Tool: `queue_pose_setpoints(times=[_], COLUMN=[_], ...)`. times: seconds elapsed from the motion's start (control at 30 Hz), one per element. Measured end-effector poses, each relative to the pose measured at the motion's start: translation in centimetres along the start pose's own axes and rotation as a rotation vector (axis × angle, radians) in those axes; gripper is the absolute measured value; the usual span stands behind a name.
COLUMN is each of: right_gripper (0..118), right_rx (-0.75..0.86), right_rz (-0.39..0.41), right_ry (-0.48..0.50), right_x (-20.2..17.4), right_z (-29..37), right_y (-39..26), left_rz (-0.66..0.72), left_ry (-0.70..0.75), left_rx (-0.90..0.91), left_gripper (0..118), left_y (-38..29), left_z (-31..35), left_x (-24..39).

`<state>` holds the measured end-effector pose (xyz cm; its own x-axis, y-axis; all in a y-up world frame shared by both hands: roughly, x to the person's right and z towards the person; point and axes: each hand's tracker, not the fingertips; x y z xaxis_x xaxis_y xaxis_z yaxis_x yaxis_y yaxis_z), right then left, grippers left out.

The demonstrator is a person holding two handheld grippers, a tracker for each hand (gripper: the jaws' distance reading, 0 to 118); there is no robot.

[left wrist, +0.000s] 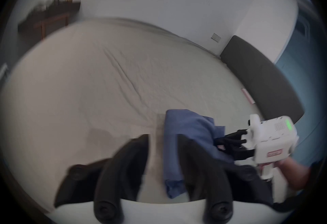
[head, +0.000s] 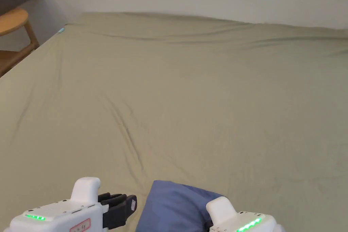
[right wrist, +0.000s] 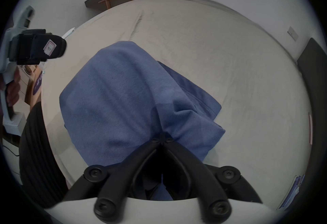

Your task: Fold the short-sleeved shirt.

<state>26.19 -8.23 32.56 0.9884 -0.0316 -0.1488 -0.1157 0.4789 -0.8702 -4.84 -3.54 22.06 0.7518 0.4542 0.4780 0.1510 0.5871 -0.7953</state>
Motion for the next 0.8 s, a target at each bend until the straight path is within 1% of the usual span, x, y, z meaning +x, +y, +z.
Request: queue_pose_setpoints(times=[0.03, 0.07, 0.1, 0.13, 0.17, 0.27, 0.33, 0.4, 0.43, 0.47, 0.5, 0.53, 0.57, 0.6, 0.63, 0.67, 0.73, 0.8], right_gripper=[2, 2, 2, 2, 2, 2, 2, 2, 2, 2, 2, 2, 2, 2, 2, 2, 2, 2], right_rx=[0.004, 0.006, 0.009, 0.014, 0.021, 0.04, 0.048, 0.049, 0.048, 0.046, 0.045, 0.044, 0.045, 0.044, 0.049, 0.066, 0.075, 0.144], right_rz=[-0.009, -0.022, -0.028, -0.029, -0.03, -0.042, -0.057, -0.075, -0.083, -0.086, -0.084, -0.081, -0.073, -0.062, -0.049, -0.036, -0.016, -0.004], right_ry=[0.011, 0.022, 0.026, 0.027, 0.029, 0.035, 0.046, 0.06, 0.066, 0.068, 0.069, 0.067, 0.062, 0.054, 0.049, 0.044, 0.03, -0.029], right_x=[0.3, 0.5, 0.5, 0.6, 0.5, 0.7, 0.9, 1.2, 1.4, 1.4, 1.3, 1.3, 1.2, 1.1, 0.9, 0.8, 0.8, 1.0], right_z=[0.3, 0.3, 0.3, 0.3, 0.2, 0.3, 0.2, 0.2, 0.1, 0.1, 0.1, 0.0, 0.0, 0.1, 0.1, 0.5, 1.4, 3.1], right_y=[0.2, 0.1, 0.0, -0.2, -0.3, -0.7, -0.8, -0.9, -0.8, -0.8, -0.8, -0.8, -0.7, -0.8, -0.9, -0.9, -0.8, -0.6], left_rz=[0.052, 0.105, 0.146, 0.181, 0.224, 0.377, 0.455, 0.531, 0.58, 0.572, 0.543, 0.501, 0.455, 0.424, 0.471, 0.47, 0.368, 0.292], left_ry=[-0.057, -0.116, -0.173, -0.226, -0.271, -0.357, -0.42, -0.57, -0.615, -0.587, -0.573, -0.552, -0.435, -0.362, -0.447, -0.436, -0.367, -0.306], left_rx=[-0.035, -0.069, -0.114, -0.14, -0.161, -0.275, -0.3, -0.323, -0.361, -0.372, -0.369, -0.382, -0.385, -0.381, -0.372, -0.366, -0.35, -0.342], left_gripper=[48, 68, 91, 100, 101, 101, 101, 101, 101, 99, 85, 54, 38, 37, 37, 37, 37, 37], left_y=[0.5, 0.9, 1.2, 1.3, 1.4, 0.9, 0.3, -0.6, -1.1, -1.5, -1.7, -1.9, -1.9, -2.0, -2.0, -1.6, -1.3, -0.7], left_z=[-0.8, -1.8, -2.8, -4.0, -5.2, -8.7, -10.7, -12.3, -13.2, -13.9, -14.3, -14.1, -14.2, -14.2, -14.0, -13.4, -12.5, -11.3], left_x=[-0.8, -1.6, -2.3, -3.1, -3.8, -5.2, -5.4, -5.0, -4.4, -3.7, -3.1, -1.9, -1.4, -1.2, -1.3, -1.7, -0.7, 0.0])
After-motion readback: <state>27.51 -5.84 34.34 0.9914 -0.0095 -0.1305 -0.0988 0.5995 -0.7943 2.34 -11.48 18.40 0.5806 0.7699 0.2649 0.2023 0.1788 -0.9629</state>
